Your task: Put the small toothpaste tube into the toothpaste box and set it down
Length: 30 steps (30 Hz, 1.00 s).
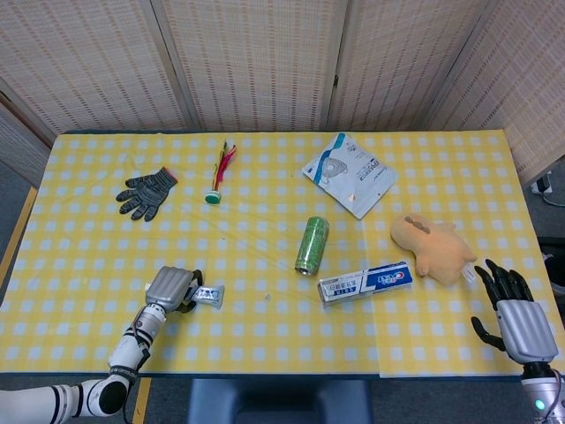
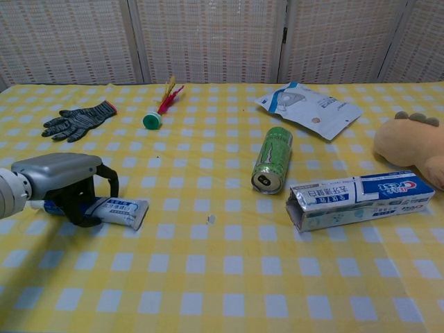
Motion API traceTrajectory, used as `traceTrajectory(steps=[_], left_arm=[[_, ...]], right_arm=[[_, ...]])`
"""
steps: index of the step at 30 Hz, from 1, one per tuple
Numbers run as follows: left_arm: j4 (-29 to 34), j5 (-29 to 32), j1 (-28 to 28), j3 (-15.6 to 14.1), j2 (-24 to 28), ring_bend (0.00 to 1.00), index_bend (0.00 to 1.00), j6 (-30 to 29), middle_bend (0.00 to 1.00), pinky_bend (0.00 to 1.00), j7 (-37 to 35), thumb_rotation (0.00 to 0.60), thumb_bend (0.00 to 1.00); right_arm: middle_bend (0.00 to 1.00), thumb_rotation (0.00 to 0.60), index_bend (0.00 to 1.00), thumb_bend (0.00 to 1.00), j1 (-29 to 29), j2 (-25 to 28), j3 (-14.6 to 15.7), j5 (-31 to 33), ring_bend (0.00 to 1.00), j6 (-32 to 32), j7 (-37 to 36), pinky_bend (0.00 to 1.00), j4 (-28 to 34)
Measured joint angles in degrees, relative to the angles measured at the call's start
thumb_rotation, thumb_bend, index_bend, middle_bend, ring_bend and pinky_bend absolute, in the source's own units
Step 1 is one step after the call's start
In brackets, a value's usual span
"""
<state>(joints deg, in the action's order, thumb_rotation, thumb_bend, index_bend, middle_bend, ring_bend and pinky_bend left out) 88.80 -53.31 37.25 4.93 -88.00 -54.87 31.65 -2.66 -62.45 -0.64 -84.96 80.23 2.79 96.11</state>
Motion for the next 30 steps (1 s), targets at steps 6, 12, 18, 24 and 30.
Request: traceTrajectory(steps=[6, 12, 18, 24, 30], left_arm=[[-0.76, -2.02, 0.02, -0.34, -0.22, 1.00, 0.71, -0.32, 1.00, 1.00, -1.96, 0.600, 0.35], [0.27, -5.48, -1.24, -0.06, 0.19, 1.00, 0.78, -2.10, 1.00, 1.00, -7.46, 0.600, 0.38], [4.08, -7.77, -2.72, 0.71, 2.97, 1.00, 0.80, -1.83, 1.00, 1.00, -16.10, 0.600, 0.40], [10.66, -9.74, -4.83, 2.43, 8.27, 1.00, 0.81, -0.03, 1.00, 1.00, -31.88, 0.600, 0.41], [18.33, -10.23, -6.59, 5.54, 16.14, 1.00, 0.81, 5.11, 1.00, 1.00, -50.78, 0.600, 0.41]], right_arm=[[0.00, 0.600, 0.00, 0.39, -0.06, -0.07, 0.12, 0.03, 0.00, -0.08, 0.33, 0.00, 0.09], [0.00, 0.600, 0.00, 0.39, -0.08, -0.22, 0.21, 0.00, 0.00, -0.06, 0.73, 0.00, 0.19], [0.00, 0.600, 0.00, 0.39, -0.86, -0.32, 0.35, -0.34, 0.00, -1.32, 1.40, 0.00, 0.49], [0.00, 0.600, 0.00, 0.39, -4.07, 1.53, 0.14, -0.32, 0.00, -6.43, 3.69, 0.00, 2.71], [0.00, 0.600, 0.00, 0.39, -8.65, 4.18, -0.87, 2.15, 0.00, -13.64, 7.00, 0.00, 6.04]])
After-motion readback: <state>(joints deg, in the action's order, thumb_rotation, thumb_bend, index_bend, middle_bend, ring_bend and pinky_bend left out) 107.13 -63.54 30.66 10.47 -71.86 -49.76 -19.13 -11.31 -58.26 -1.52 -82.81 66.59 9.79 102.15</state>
